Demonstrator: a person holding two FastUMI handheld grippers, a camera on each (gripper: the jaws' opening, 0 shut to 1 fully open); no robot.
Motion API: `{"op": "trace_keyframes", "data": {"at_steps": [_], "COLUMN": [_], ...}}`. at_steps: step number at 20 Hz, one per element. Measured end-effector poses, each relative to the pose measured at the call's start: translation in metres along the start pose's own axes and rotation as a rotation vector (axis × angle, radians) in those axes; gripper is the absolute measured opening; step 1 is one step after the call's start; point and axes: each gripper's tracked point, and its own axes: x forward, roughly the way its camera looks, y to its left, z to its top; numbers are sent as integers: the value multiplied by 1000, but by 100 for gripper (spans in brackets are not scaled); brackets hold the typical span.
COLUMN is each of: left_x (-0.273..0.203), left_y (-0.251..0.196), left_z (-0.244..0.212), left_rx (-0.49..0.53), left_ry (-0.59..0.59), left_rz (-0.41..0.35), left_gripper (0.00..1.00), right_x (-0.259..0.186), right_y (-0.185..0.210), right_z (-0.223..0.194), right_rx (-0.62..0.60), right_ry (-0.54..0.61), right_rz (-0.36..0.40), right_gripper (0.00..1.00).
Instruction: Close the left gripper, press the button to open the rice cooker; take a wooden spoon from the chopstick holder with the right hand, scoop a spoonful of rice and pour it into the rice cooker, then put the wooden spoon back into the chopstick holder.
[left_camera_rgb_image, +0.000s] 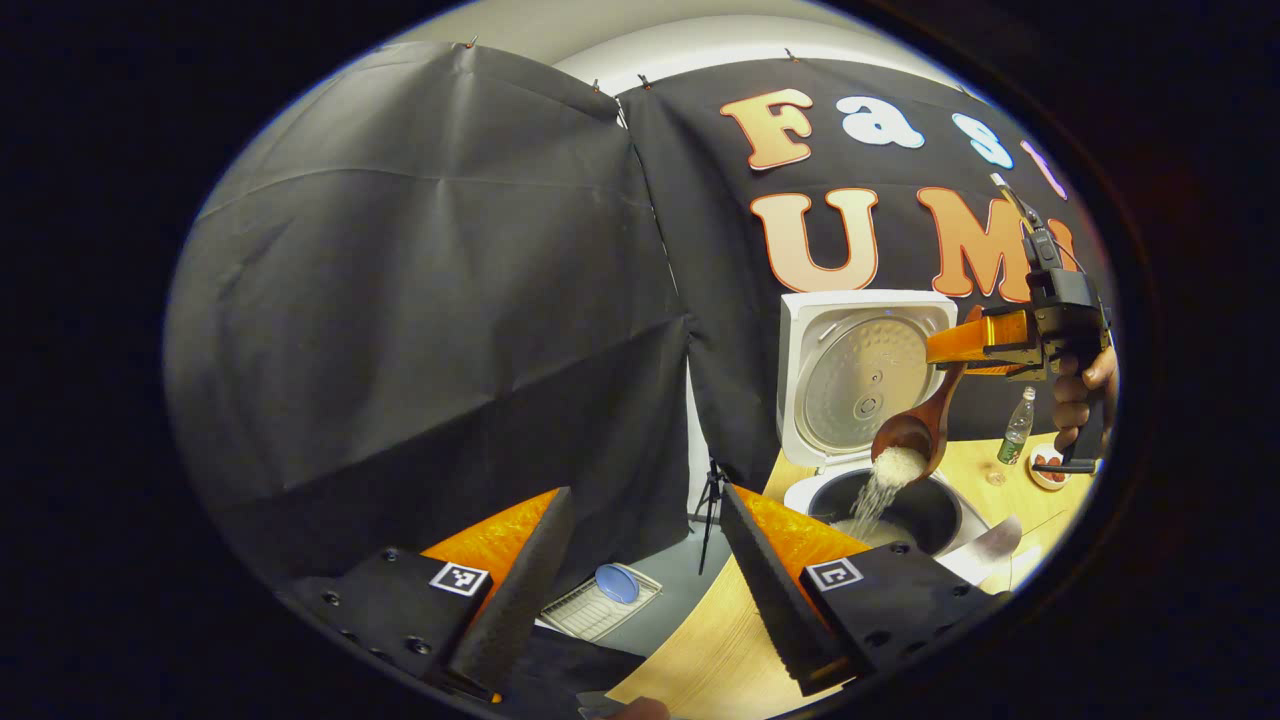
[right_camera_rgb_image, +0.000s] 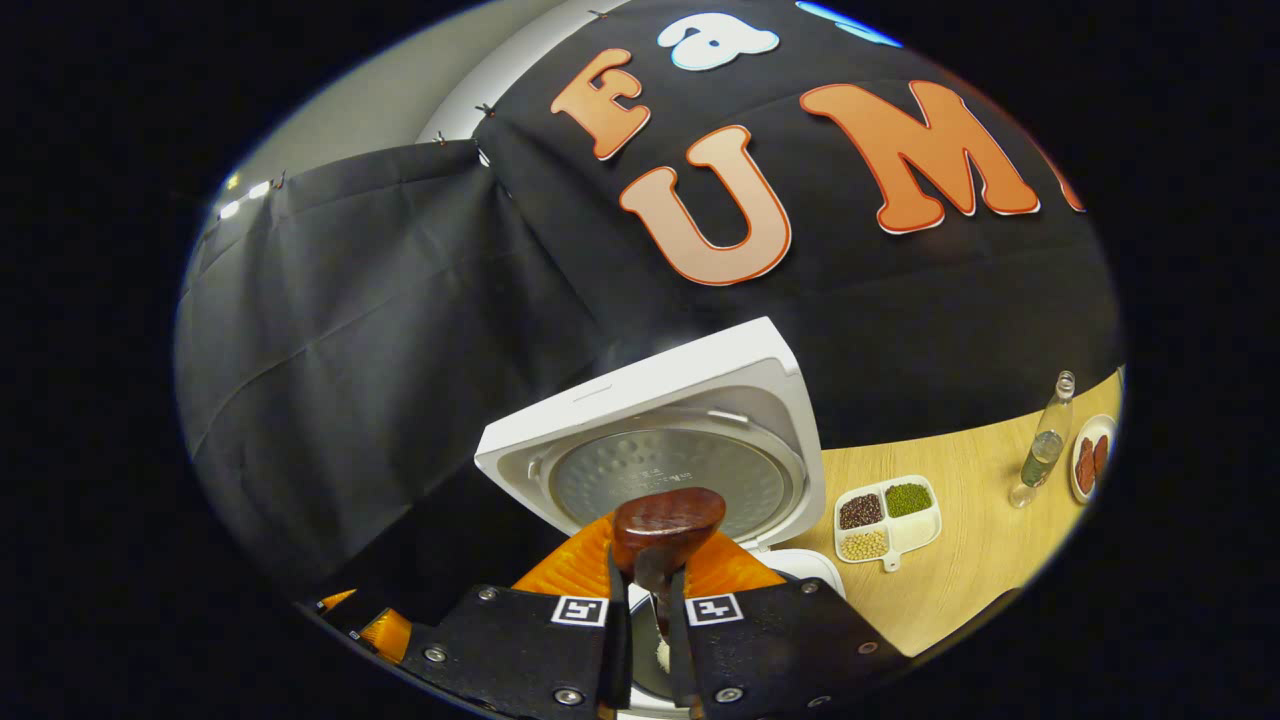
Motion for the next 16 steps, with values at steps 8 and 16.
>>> {"op": "trace_keyframes", "data": {"at_steps": [8, 16], "left_x": [-1, -3], "left_y": [-2, -4], "left_z": [0, 2], "left_rx": [6, 13], "left_ry": [1, -6], "left_rz": [-4, -11], "left_gripper": [99, 99], "right_x": [-3, -7], "right_y": [3, 3], "right_z": [4, 12], "right_rx": [-160, -415], "right_ry": [-16, -50], "right_rz": [27, 41], "right_gripper": [14, 14]}}
